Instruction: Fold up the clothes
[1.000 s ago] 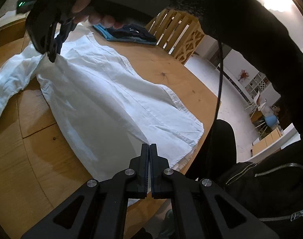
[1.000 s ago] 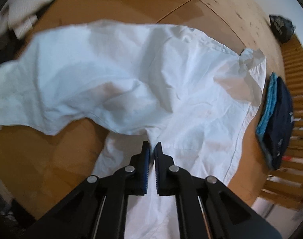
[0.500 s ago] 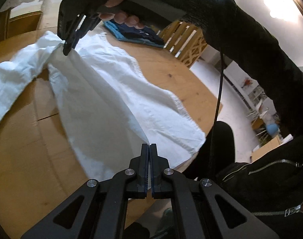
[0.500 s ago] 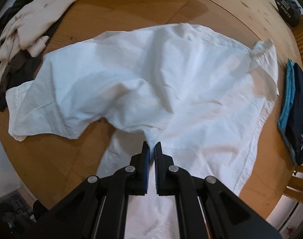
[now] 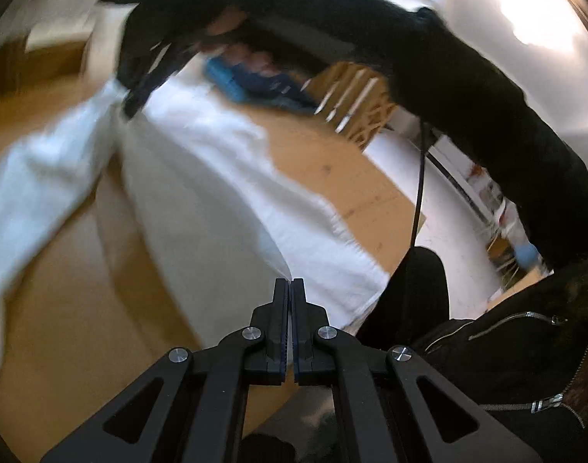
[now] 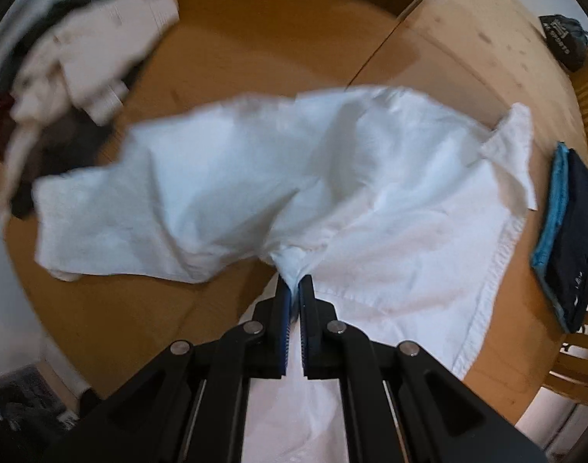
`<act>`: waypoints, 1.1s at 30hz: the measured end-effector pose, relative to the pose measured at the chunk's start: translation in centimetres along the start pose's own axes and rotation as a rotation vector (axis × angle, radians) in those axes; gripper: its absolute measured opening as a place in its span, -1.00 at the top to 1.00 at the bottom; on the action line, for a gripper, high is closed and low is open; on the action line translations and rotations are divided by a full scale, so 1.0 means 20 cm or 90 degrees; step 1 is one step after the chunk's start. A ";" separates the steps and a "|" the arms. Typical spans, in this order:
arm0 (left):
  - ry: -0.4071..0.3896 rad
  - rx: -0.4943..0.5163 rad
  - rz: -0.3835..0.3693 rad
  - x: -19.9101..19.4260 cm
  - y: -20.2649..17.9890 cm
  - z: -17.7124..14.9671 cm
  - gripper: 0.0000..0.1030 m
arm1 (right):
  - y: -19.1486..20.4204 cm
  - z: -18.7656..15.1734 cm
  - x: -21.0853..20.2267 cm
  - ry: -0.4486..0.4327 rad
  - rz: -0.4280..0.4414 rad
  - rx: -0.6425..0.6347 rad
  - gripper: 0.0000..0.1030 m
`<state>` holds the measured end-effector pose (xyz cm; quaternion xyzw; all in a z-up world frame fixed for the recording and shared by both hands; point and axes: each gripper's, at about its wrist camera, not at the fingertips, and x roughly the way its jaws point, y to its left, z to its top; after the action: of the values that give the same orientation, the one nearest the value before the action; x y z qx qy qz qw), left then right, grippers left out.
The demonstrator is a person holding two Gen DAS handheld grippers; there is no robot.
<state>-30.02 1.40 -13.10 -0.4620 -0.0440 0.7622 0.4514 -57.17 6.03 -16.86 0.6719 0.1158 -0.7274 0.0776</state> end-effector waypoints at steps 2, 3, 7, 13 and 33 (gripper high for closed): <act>0.020 -0.024 0.006 0.06 0.08 -0.05 0.99 | 0.00 0.01 0.11 0.008 0.020 0.017 0.92; 0.027 -0.033 0.006 0.09 0.10 -0.07 0.99 | 0.00 0.01 0.13 0.009 0.022 0.019 0.92; 0.038 -0.034 0.001 0.12 0.11 -0.10 0.98 | 0.01 0.02 0.19 0.012 0.016 0.011 0.91; 0.072 -0.022 0.023 0.09 0.10 -0.15 0.98 | -0.07 -0.10 -0.06 -0.051 0.083 0.002 0.80; 0.159 0.036 0.142 0.30 0.21 0.15 0.97 | -0.55 -1.04 0.10 -0.015 0.123 0.070 0.81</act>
<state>-35.89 4.36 -17.40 -0.5423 0.0855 0.7450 0.3790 -40.30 22.28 -19.52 0.6744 0.0092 -0.7298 0.1118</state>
